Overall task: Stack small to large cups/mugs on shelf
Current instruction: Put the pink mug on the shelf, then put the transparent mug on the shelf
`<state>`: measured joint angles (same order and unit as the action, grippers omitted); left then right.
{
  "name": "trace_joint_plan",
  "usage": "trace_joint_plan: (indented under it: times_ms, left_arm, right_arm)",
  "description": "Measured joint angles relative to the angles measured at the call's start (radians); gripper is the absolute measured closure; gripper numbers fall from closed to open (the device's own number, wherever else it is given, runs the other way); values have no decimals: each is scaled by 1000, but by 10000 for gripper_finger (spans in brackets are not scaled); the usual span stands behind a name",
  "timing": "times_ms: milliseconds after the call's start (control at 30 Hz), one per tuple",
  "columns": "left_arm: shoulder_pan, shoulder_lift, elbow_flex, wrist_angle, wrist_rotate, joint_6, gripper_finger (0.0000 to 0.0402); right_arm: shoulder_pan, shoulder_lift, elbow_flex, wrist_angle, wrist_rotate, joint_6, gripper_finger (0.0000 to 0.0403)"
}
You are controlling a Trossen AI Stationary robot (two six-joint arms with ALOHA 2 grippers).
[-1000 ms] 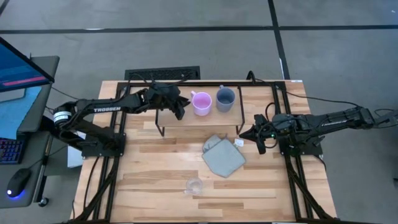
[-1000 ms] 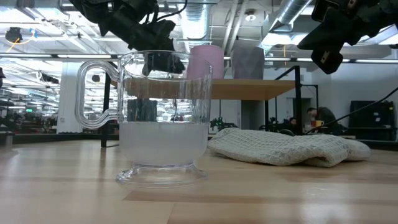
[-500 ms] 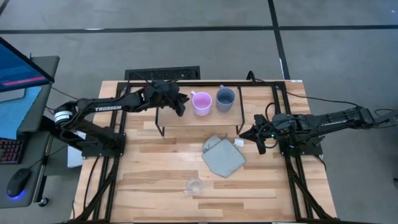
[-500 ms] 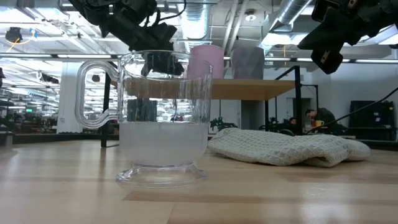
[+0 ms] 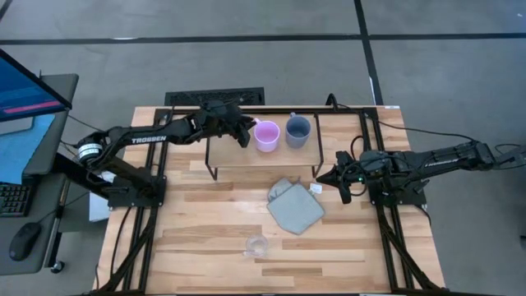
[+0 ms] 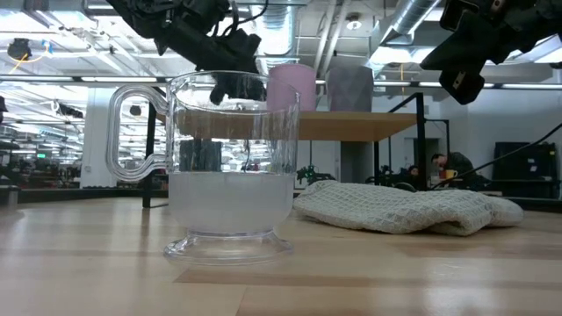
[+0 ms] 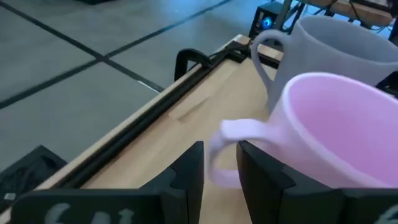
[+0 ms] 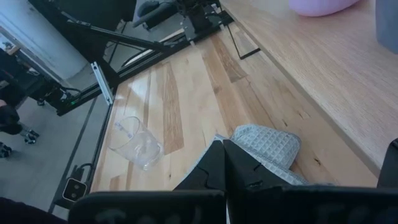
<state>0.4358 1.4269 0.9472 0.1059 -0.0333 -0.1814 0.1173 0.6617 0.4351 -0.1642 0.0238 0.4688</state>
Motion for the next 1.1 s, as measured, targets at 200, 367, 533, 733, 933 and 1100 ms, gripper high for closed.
trace_joint_plan:
  times_ms: [200,367,533,733,933,1100]
  left_arm:
    - [19,0,28,-5,2,8,316]
    - [28,1,27,-22,22,7,316]
    - [29,28,27,-22,26,4,317]
    - [26,80,27,12,56,-7,333]
    - [25,92,27,33,56,-5,342]
    - [34,92,27,34,56,4,342]
  right_arm:
    - [-1,0,0,0,0,-1,393]
    - [-1,0,0,0,0,-3,393]
    - [-1,0,0,0,0,-5,393]
    - [-2,0,0,-3,0,-5,393]
    - [-2,0,0,-3,0,-1,393]
    - [-2,0,0,-6,0,1,393]
